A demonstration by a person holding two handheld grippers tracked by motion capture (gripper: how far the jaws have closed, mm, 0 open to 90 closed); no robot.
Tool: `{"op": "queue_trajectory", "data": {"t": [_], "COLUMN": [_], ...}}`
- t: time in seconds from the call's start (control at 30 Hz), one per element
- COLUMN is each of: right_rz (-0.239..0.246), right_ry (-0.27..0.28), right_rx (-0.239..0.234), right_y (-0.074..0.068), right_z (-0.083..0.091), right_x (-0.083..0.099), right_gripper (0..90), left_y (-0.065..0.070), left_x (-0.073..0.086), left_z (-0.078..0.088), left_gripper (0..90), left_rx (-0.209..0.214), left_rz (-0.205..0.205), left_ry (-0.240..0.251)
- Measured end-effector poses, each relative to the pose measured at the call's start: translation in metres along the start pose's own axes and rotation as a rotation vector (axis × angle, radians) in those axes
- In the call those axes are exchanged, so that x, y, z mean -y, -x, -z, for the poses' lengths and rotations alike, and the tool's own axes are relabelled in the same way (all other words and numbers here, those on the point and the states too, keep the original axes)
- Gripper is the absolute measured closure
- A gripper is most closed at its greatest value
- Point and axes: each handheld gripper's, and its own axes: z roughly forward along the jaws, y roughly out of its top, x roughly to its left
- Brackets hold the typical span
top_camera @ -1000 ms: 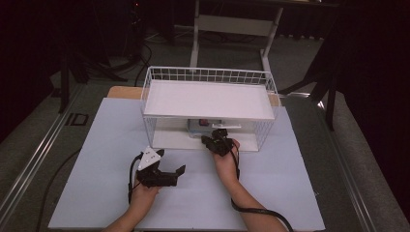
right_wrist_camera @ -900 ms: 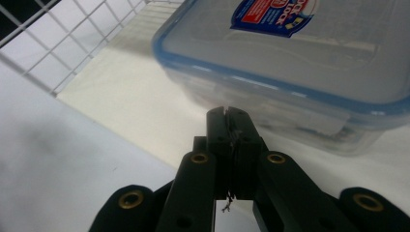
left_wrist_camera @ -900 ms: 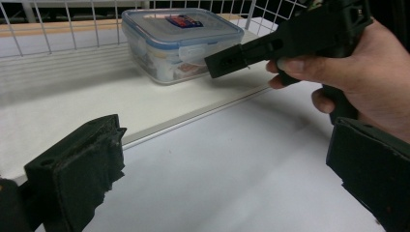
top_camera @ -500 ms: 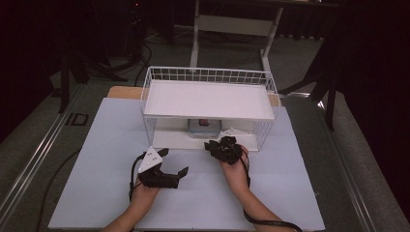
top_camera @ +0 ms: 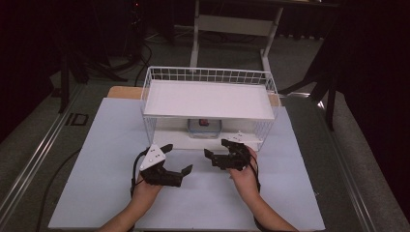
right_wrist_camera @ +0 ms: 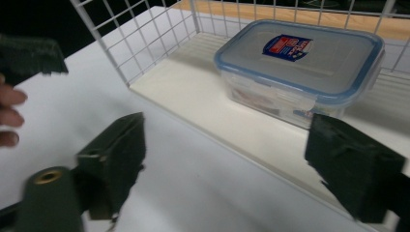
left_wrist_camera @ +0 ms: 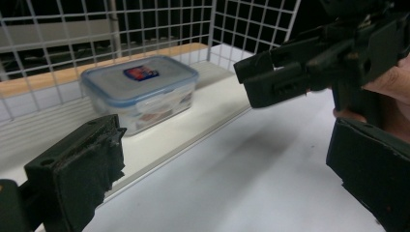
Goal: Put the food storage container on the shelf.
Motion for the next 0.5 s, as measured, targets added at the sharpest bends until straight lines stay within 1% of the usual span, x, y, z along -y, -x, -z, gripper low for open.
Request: {"op": "queue_trajectory", "data": {"t": [0.03, 0.1, 0.17, 0.2, 0.23, 0.3, 0.33, 0.4, 0.47, 0.5], "right_rz": [0.004, -0.005, 0.006, 0.006, 0.014, 0.024, 0.019, 0.007, 0.01, 0.021], "right_ry": [-0.003, 0.003, 0.009, 0.009, 0.012, 0.017, 0.017, 0.018, 0.017, 0.014], "right_rx": [0.001, -0.016, -0.03, -0.03, -0.03, -0.031, -0.028, -0.041, -0.038, -0.032], "right_y": [0.0, 0.0, -0.001, -0.001, -0.001, -0.001, -0.001, 0.001, 0.001, 0.001], "right_z": [0.002, 0.007, 0.012, 0.012, 0.016, 0.02, 0.023, 0.028, 0.03, 0.033], "right_x": [0.001, 0.003, 0.005, 0.005, 0.006, 0.007, 0.008, 0.01, 0.011, 0.012], "right_gripper": [14.6, 15.1, 15.5, 15.5, 15.5, 15.5, 15.5, 15.6, 15.7, 15.8], "left_y": [0.001, 0.002, 0.003, 0.003, 0.003, 0.002, 0.001, 0.0, -0.001, -0.002], "left_x": [-0.001, -0.003, -0.005, -0.005, -0.005, -0.006, -0.006, -0.006, -0.007, -0.006], "left_z": [0.0, 0.001, 0.004, 0.004, 0.004, 0.007, 0.008, 0.011, 0.013, 0.018], "left_gripper": [0.7, 0.7, 0.7, 0.7, 0.7, 0.7, 0.7, 0.7, 0.7, 0.7], "left_rx": [0.015, 0.026, 0.048, 0.048, 0.049, 0.066, 0.063, 0.066, 0.064, 0.058], "left_rz": [0.0, -0.017, -0.016, -0.016, -0.018, -0.009, -0.011, -0.004, -0.003, -0.002], "left_ry": [-0.001, -0.015, -0.016, -0.016, -0.022, -0.02, -0.028, -0.024, -0.025, -0.024]}}
